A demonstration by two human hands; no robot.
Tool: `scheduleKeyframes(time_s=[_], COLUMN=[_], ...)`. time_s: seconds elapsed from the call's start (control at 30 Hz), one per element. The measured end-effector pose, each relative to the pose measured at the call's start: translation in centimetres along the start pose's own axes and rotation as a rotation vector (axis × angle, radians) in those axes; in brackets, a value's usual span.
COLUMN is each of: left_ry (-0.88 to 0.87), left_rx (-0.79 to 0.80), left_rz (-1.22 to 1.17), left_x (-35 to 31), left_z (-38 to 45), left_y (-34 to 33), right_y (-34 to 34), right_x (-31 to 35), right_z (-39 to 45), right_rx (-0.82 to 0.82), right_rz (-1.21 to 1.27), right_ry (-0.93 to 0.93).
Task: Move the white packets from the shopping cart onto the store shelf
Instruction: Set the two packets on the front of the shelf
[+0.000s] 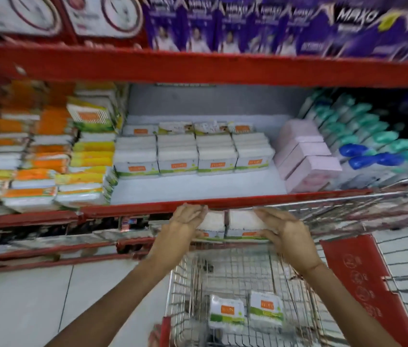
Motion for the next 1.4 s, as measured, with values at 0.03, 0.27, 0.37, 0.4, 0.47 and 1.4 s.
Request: scheduleKeyframes(time_s=[0.03, 0.27, 0.37, 0.4, 0.47, 1.4], left_ry=[-0.020, 0.132, 0.170, 0.207, 0.299, 0.003], left_rx=[-0.030, -0.155, -0.066, -0.048, -0.058, -0.075], left_rz=[0.031, 0.045, 0.129, 0.101, 0.014, 0.144], left_x=[0.1, 4.3, 6.4, 6.9, 8.1, 2.0], left_z=[0.4, 1.6, 1.6, 1.6, 1.4, 0.3], left_y=[1.4, 8.0, 7.5, 7.4, 6.6, -1.3], right_y=[0.7, 0.5, -0.8, -1.6, -2.5, -8.3], right_x=[0.9, 6.7, 8.0, 8.3, 8.9, 5.2], right_z=[0.8, 7.6, 9.1, 9.7, 10.3, 3.1], right_rx=[-0.029, -0.128, -0.079, -0.053, 0.043, -0.109], right_rz=[0.014, 0.024, 0.053, 0.062, 0.057, 0.071], right_ry=[0.005, 0.068, 0.023, 0.012, 0.015, 0.062])
Point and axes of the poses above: each hand's wrist, its own z-axis towards the middle knuckle, its own y-axis out of the back of the hand, x = y × z, the point moved 1 cm from there along z, towards the middle knuckle, and after that the axes turned 7 degrees about -z, right-handed, at the moved point
